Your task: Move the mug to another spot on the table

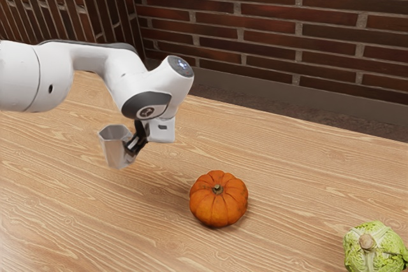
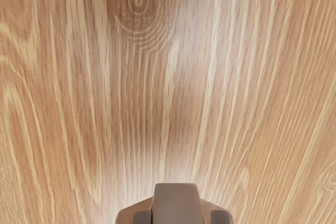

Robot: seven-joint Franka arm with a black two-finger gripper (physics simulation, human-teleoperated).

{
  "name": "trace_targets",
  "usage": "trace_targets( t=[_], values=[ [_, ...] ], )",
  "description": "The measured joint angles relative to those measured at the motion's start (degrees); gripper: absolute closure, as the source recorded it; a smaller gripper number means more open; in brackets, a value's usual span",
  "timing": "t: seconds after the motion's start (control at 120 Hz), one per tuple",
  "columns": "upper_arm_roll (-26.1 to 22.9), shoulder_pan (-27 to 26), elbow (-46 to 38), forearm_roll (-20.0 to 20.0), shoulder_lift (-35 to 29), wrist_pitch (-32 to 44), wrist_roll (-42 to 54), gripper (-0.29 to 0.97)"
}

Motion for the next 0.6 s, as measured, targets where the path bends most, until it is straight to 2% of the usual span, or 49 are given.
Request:
trace_targets(
  t=[0.108, 0.275, 0.6],
  values=[
    [-2.0, -0.44, 0.46, -0.01, 0.07, -0.74, -1.48, 0.72],
    [-2.51, -0.88, 1.72, 0.65, 0.85, -0.8, -3.15, 0.72],
    [-2.54, -1.35, 0.64, 0.53, 5.26, 8.45, -5.47, 0.71]
  ],
)
